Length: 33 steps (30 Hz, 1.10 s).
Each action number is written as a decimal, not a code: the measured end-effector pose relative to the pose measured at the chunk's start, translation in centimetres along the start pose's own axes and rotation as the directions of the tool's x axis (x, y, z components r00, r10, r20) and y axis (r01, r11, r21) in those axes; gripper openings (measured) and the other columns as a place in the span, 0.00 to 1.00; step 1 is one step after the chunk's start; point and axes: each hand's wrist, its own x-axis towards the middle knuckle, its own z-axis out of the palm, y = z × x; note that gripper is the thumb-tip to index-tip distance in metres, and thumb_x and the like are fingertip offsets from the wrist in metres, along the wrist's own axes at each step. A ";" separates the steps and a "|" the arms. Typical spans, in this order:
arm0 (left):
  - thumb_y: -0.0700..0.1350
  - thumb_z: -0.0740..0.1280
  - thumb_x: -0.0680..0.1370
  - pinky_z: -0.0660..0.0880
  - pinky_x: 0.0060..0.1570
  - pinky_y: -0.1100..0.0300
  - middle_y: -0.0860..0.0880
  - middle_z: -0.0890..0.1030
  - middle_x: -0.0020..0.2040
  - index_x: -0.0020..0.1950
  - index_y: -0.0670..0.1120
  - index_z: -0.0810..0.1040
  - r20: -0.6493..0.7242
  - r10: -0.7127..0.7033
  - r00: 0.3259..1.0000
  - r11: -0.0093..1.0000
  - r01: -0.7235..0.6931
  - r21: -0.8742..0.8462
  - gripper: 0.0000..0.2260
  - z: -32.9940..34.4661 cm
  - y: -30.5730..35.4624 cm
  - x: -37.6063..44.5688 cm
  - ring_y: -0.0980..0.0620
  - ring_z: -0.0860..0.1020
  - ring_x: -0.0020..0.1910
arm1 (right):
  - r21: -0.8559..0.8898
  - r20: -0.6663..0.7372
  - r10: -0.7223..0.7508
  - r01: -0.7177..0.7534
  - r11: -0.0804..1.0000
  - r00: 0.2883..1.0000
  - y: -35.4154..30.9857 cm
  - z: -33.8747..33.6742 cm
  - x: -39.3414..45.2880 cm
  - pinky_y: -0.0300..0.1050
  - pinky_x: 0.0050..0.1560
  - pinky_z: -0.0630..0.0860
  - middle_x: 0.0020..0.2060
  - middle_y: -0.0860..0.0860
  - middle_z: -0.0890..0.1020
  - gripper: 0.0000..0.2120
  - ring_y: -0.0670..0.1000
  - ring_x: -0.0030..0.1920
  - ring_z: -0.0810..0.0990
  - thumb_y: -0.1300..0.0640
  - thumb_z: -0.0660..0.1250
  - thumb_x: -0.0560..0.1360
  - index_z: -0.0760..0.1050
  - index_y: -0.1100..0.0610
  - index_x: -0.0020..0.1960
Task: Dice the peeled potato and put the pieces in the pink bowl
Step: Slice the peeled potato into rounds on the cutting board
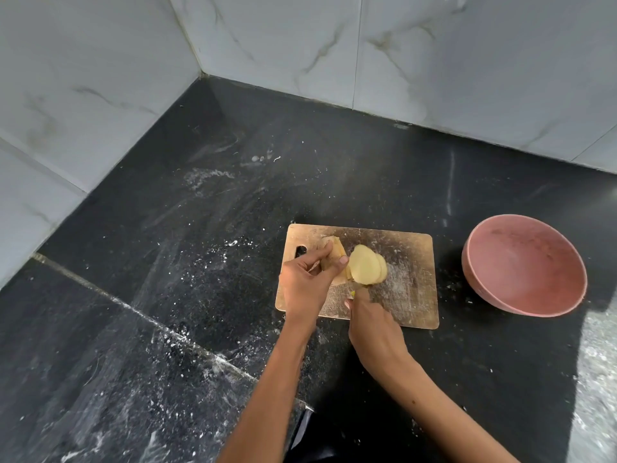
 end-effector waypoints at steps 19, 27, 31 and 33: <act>0.42 0.78 0.68 0.79 0.53 0.57 0.49 0.84 0.53 0.56 0.43 0.83 0.003 0.111 0.994 0.976 -0.109 0.189 0.17 -0.2 0.1 0.5 0.59 0.80 0.53 | 0.006 0.026 0.000 0.000 1.000 1.000 -0.3 -0.5 0.4 0.50 0.44 0.68 0.55 0.59 0.79 0.11 0.61 0.55 0.78 0.58 0.50 0.84 0.62 0.59 0.64; 0.44 0.78 0.68 0.77 0.49 0.67 0.50 0.84 0.53 0.56 0.43 0.83 0.026 0.163 0.986 0.956 -0.164 0.242 0.18 -0.1 0.2 0.3 0.66 0.77 0.49 | -0.005 0.062 -0.030 0.030 1.000 0.998 -1.0 -1.7 1.4 0.49 0.43 0.66 0.56 0.59 0.77 0.10 0.61 0.55 0.77 0.62 0.51 0.82 0.64 0.62 0.61; 0.43 0.78 0.68 0.72 0.46 0.75 0.50 0.83 0.54 0.57 0.42 0.82 0.049 0.145 0.988 0.957 -0.152 0.246 0.18 0.0 0.0 -0.1 0.73 0.73 0.47 | -0.040 0.065 -0.018 0.021 0.999 0.998 -0.4 -1.4 1.0 0.49 0.44 0.66 0.56 0.60 0.78 0.11 0.61 0.55 0.78 0.64 0.50 0.81 0.63 0.61 0.62; 0.43 0.78 0.69 0.72 0.48 0.74 0.51 0.83 0.54 0.57 0.42 0.82 0.057 0.143 0.988 0.958 -0.153 0.242 0.18 -0.1 0.0 -0.3 0.75 0.73 0.46 | -0.045 0.071 -0.018 0.022 0.999 0.997 -0.4 -1.4 1.1 0.49 0.44 0.67 0.56 0.60 0.78 0.11 0.61 0.55 0.78 0.64 0.50 0.81 0.63 0.61 0.62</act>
